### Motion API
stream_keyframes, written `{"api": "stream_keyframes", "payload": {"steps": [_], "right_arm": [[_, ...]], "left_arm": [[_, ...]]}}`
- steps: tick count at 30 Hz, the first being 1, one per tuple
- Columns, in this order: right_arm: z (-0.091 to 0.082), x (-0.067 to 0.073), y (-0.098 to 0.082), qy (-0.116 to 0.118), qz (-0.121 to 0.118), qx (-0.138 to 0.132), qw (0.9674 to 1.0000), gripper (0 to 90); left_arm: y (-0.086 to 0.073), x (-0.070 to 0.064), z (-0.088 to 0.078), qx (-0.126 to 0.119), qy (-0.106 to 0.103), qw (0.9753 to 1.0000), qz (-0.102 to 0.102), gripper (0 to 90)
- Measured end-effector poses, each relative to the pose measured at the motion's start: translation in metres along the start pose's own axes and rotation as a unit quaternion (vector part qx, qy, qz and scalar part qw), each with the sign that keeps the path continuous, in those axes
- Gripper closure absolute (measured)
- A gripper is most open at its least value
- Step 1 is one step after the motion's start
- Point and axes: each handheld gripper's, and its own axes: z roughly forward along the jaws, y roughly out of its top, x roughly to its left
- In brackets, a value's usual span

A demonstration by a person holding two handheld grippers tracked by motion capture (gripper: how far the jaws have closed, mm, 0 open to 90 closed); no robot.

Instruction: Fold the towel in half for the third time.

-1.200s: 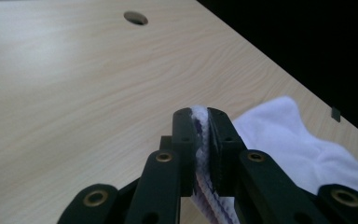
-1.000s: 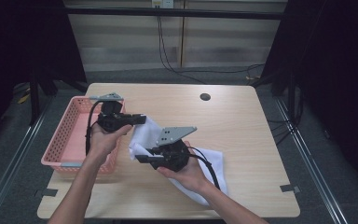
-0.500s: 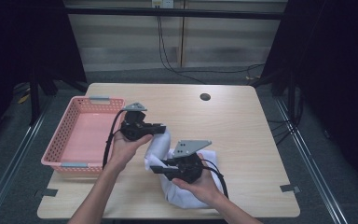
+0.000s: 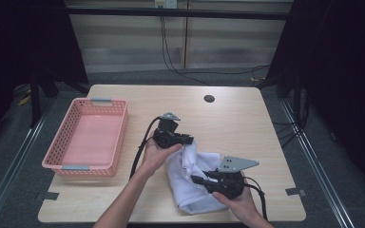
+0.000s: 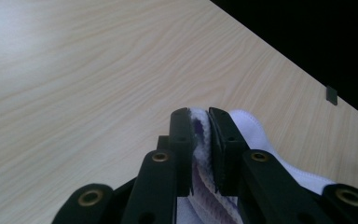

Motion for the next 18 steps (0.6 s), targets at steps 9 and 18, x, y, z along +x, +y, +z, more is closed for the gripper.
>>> {"api": "stream_keyframes", "payload": {"steps": [9, 18], "right_arm": [[-0.029, -0.014, -0.039, -0.045, 0.038, 0.039, 0.9975, 67.6], [-0.051, -0.022, -0.041, -0.081, 0.037, 0.041, 0.9952, 36.8]], "left_arm": [[-0.007, -0.013, 0.048, 0.021, -0.008, 0.9998, -0.001, 77.7], [0.006, -0.026, 0.052, 0.002, -0.018, 0.9996, 0.021, 56.4]]}}
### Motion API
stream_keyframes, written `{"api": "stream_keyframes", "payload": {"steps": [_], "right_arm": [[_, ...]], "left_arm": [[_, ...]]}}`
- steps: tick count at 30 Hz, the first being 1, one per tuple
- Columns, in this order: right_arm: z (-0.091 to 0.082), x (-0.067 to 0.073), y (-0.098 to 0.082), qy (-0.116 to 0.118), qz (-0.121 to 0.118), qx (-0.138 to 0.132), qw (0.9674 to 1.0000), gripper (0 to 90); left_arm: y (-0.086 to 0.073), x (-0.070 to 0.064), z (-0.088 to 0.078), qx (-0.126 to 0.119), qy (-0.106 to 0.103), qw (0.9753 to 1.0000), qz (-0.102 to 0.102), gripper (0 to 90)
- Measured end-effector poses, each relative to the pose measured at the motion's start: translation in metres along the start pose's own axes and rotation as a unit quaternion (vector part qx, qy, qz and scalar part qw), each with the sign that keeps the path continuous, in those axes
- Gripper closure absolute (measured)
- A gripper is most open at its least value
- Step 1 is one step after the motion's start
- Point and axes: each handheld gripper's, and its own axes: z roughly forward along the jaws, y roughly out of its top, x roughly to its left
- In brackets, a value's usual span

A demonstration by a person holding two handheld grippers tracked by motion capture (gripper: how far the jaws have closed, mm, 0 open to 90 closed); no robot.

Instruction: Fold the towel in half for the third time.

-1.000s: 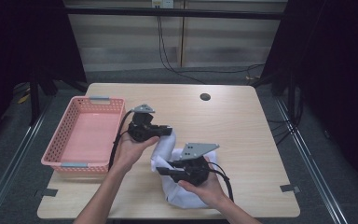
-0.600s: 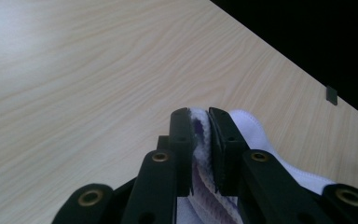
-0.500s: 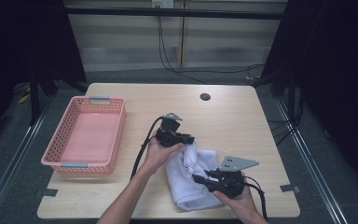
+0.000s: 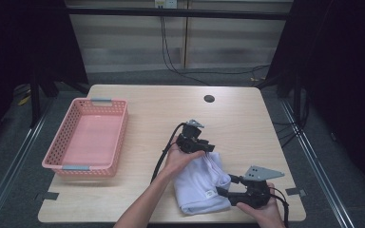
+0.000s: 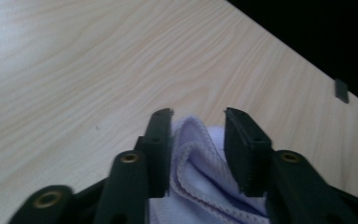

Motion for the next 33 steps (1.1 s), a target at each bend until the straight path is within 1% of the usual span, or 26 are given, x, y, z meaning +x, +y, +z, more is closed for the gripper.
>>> {"api": "stream_keyframes", "payload": {"steps": [1, 3, 4, 6, 7, 8, 9, 12, 13, 14, 15, 16, 18, 19, 20, 21, 22, 23, 24, 25, 26, 27, 28, 29, 31, 33], "right_arm": [[-0.001, -0.002, 0.003, 0.005, 0.004, -0.003, 1.0000, 34.2], [0.000, -0.006, 0.010, 0.003, 0.001, -0.008, 1.0000, 32.0], [0.002, -0.009, 0.015, 0.001, 0.002, -0.007, 1.0000, 31.9], [0.007, -0.016, 0.022, -0.007, -0.001, -0.010, 0.9999, 30.7], [0.011, -0.020, 0.029, -0.011, 0.000, -0.005, 0.9999, 30.7], [0.013, -0.023, 0.033, -0.017, -0.002, -0.001, 0.9999, 30.7], [0.018, -0.029, 0.039, -0.023, -0.003, -0.003, 0.9997, 31.0], [0.036, -0.044, 0.054, -0.028, 0.002, 0.005, 0.9996, 31.0], [0.044, -0.046, 0.059, -0.033, 0.000, 0.008, 0.9994, 31.0], [0.049, -0.048, 0.063, -0.032, 0.001, 0.010, 0.9994, 30.9], [0.060, -0.050, 0.068, -0.034, -0.002, 0.018, 0.9993, 30.4], [0.066, -0.051, 0.072, -0.038, -0.004, 0.023, 0.9990, 30.3], [0.081, -0.055, 0.078, -0.035, 0.002, 0.034, 0.9988, 30.1], [0.086, -0.056, 0.079, -0.043, -0.001, 0.040, 0.9983, 30.6], [0.092, -0.057, 0.079, -0.057, -0.004, 0.048, 0.9972, 31.5], [0.098, -0.060, 0.076, -0.062, -0.005, 0.064, 0.9960, 32.7], [0.101, -0.061, 0.074, -0.067, 0.000, 0.074, 0.9950, 34.2], [0.103, -0.063, 0.071, -0.076, 0.006, 0.087, 0.9933, 36.6], [0.103, -0.065, 0.068, -0.082, 0.011, 0.095, 0.9920, 37.5], [0.101, -0.068, 0.064, -0.076, 0.018, 0.092, 0.9926, 45.8], [0.098, -0.069, 0.061, -0.078, 0.013, 0.091, 0.9927, 57.8], [0.095, -0.070, 0.058, -0.084, 0.006, 0.088, 0.9925, 62.1], [0.092, -0.073, 0.056, -0.080, 0.014, 0.087, 0.9929, 71.1], [0.089, -0.075, 0.055, -0.080, 0.016, 0.085, 0.9931, 77.2], [0.083, -0.080, 0.050, -0.081, 0.021, 0.083, 0.9930, 82.0], [0.082, -0.085, 0.043, -0.084, 0.027, 0.087, 0.9924, 82.9]], "left_arm": [[0.002, -0.001, -0.005, -0.007, 0.005, 1.0000, 0.000, 51.5], [0.003, -0.002, -0.017, -0.020, 0.005, 0.9998, -0.003, 45.0], [0.003, -0.002, -0.022, -0.025, 0.007, 0.9997, -0.002, 43.8], [-0.003, -0.002, -0.039, -0.031, 0.021, 0.9993, 0.000, 41.2], [-0.006, -0.002, -0.045, -0.033, 0.018, 0.9993, 0.000, 40.9], [-0.012, -0.002, -0.055, -0.031, 0.028, 0.9991, 0.006, 42.1], [-0.016, -0.003, -0.061, -0.029, 0.031, 0.9990, 0.010, 44.0], [-0.039, -0.010, -0.082, -0.022, 0.030, 0.9992, 0.017, 50.3], [-0.045, -0.013, -0.086, -0.019, 0.028, 0.9993, 0.018, 51.7], [-0.053, -0.020, -0.091, -0.011, 0.020, 0.9995, 0.020, 53.2], [-0.059, -0.025, -0.093, -0.006, 0.010, 0.9996, 0.026, 53.6], [-0.068, -0.034, -0.095, 0.008, -0.004, 0.9993, 0.037, 54.1], [-0.082, -0.048, -0.096, 0.029, -0.013, 0.9980, 0.055, 53.2], [-0.090, -0.054, -0.096, 0.043, -0.021, 0.9971, 0.059, 52.5], [-0.100, -0.059, -0.095, 0.050, -0.023, 0.9967, 0.059, 51.4], [-0.105, -0.062, -0.093, 0.055, -0.031, 0.9964, 0.056, 49.2], [-0.113, -0.064, -0.091, 0.064, -0.034, 0.9956, 0.059, 47.9], [-0.120, -0.066, -0.089, 0.071, -0.023, 0.9952, 0.064, 45.4], [-0.126, -0.067, -0.087, 0.076, -0.022, 0.9949, 0.063, 43.5], [-0.130, -0.067, -0.086, 0.074, -0.018, 0.9947, 0.069, 40.9], [-0.131, -0.067, -0.087, 0.073, -0.016, 0.9942, 0.077, 41.0], [-0.133, -0.066, -0.087, 0.074, -0.017, 0.9942, 0.076, 41.0], [-0.134, -0.066, -0.087, 0.080, -0.014, 0.9934, 0.080, 41.0], [-0.136, -0.064, -0.086, 0.078, -0.015, 0.9931, 0.086, 41.2], [-0.135, -0.063, -0.086, 0.078, -0.017, 0.9930, 0.087, 42.1], [-0.134, -0.062, -0.085, 0.082, -0.012, 0.9916, 0.099, 42.9]]}}
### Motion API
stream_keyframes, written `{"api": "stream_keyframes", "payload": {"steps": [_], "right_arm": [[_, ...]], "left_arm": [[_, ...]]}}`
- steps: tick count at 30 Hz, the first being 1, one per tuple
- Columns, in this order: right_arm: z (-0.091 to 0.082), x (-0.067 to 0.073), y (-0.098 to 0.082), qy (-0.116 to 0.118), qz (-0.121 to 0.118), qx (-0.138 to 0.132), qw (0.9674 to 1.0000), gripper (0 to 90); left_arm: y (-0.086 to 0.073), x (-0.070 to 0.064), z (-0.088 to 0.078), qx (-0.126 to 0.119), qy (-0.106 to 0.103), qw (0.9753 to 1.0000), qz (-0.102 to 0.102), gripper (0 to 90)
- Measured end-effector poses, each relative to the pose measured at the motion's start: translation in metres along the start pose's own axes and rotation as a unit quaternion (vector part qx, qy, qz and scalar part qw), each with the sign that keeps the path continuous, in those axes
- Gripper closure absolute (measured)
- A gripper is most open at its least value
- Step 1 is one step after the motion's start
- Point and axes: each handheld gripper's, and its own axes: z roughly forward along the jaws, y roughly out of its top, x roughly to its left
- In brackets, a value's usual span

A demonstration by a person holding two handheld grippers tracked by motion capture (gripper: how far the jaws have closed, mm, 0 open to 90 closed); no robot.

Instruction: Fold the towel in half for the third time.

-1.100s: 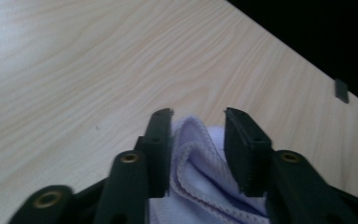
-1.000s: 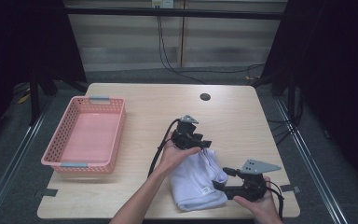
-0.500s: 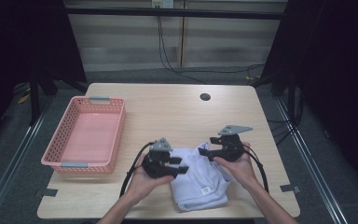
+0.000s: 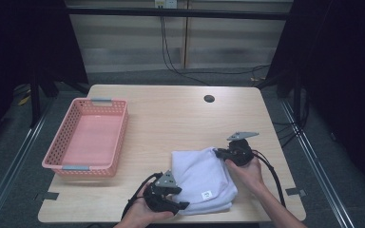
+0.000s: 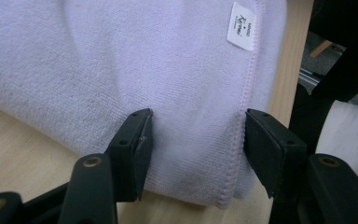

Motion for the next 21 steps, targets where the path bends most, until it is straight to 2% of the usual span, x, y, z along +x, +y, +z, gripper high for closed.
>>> {"api": "stream_keyframes", "payload": {"steps": [2, 4, 5, 6, 8, 9, 11, 12, 14, 15, 17, 18, 20, 21], "right_arm": [[-0.002, 0.000, -0.005, -0.009, -0.006, 0.006, 0.9999, 82.9], [-0.005, -0.001, -0.008, -0.011, -0.009, 0.008, 0.9999, 82.4], [-0.006, -0.001, -0.009, -0.010, -0.011, 0.006, 0.9999, 81.1], [-0.008, -0.002, -0.011, -0.009, -0.014, 0.003, 0.9999, 76.1], [-0.011, -0.005, -0.011, -0.013, -0.011, -0.001, 0.9999, 53.5], [-0.012, -0.006, -0.011, -0.015, -0.009, -0.005, 0.9998, 47.6], [-0.014, -0.006, -0.010, -0.008, -0.017, -0.015, 0.9997, 40.8], [-0.013, -0.007, -0.010, 0.002, -0.020, -0.023, 0.9995, 35.1], [-0.009, -0.007, -0.009, 0.027, -0.016, -0.022, 0.9993, 31.7], [-0.006, -0.007, -0.010, 0.037, -0.017, -0.023, 0.9989, 29.2], [-0.001, -0.005, -0.008, 0.050, -0.016, -0.011, 0.9985, 25.6], [0.002, -0.005, -0.007, 0.055, -0.019, -0.013, 0.9982, 23.1], [0.006, -0.005, -0.008, 0.055, -0.018, -0.006, 0.9983, 21.9], [0.008, -0.004, -0.008, 0.054, -0.022, 0.002, 0.9983, 21.0]], "left_arm": [[0.000, 0.000, 0.000, 0.002, 0.005, 0.9999, 0.009, 44.1], [0.000, 0.000, -0.001, 0.006, 0.008, 0.9999, 0.009, 42.9], [0.000, 0.000, -0.004, 0.005, -0.002, 1.0000, 0.001, 41.3], [-0.002, 0.000, -0.006, 0.004, -0.005, 1.0000, -0.006, 38.2], [-0.008, 0.002, -0.013, 0.011, -0.008, 0.9997, -0.020, 34.8], [-0.012, 0.003, -0.015, 0.006, -0.011, 0.9994, -0.034, 33.1], [-0.019, 0.004, -0.020, 0.010, -0.002, 0.9990, -0.043, 31.2], [-0.020, 0.004, -0.020, 0.004, 0.000, 0.9987, -0.051, 29.1], [-0.019, 0.005, -0.021, -0.002, 0.005, 0.9976, -0.069, 25.5], [-0.016, 0.003, -0.021, -0.005, 0.014, 0.9972, -0.073, 23.7], [-0.014, -0.003, -0.016, -0.014, 0.000, 0.9973, -0.072, 23.6], [-0.014, -0.006, -0.011, 0.001, 0.010, 0.9980, -0.062, 24.0], [-0.013, -0.011, -0.004, 0.022, 0.014, 0.9986, -0.045, 20.3], [-0.013, -0.015, -0.002, 0.019, 0.023, 0.9986, -0.043, 19.7]]}}
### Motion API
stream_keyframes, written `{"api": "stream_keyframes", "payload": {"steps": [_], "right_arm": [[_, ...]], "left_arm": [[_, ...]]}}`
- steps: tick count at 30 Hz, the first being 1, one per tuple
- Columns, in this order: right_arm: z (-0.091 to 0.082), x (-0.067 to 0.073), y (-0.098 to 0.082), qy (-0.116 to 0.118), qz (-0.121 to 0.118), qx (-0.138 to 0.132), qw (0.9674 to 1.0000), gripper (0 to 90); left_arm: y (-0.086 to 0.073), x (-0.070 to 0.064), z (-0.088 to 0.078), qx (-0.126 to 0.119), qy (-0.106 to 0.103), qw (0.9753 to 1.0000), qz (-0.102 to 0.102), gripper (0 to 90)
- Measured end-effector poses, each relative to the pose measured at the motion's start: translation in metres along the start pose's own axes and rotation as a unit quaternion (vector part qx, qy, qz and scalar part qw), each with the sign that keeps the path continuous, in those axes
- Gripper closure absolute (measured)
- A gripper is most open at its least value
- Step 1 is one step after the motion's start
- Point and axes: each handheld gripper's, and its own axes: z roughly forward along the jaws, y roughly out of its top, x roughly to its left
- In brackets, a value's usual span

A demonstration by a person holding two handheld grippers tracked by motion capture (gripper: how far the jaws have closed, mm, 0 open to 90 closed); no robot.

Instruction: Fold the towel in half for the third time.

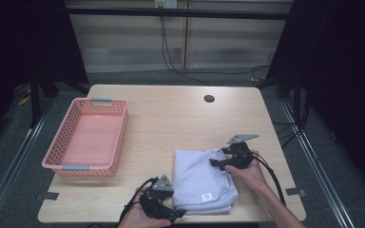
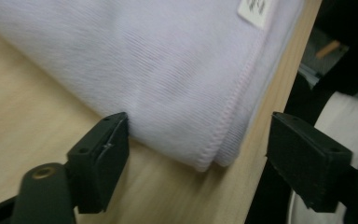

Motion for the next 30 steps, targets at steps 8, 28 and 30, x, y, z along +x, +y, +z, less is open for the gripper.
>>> {"api": "stream_keyframes", "payload": {"steps": [8, 28, 30], "right_arm": [[0.005, -0.006, -0.003, 0.004, 0.004, 0.018, 0.9998, 16.4], [0.000, -0.001, -0.001, 0.069, 0.017, 0.020, 0.9973, 68.6], [0.000, -0.003, 0.000, 0.072, 0.025, 0.015, 0.9970, 69.3]], "left_arm": [[0.003, 0.003, 0.005, 0.003, -0.002, 1.0000, 0.008, 18.1], [0.008, 0.016, -0.001, -0.002, -0.017, 0.9992, 0.035, 68.1], [0.009, 0.016, -0.001, -0.011, -0.020, 0.9993, 0.029, 68.4]]}}
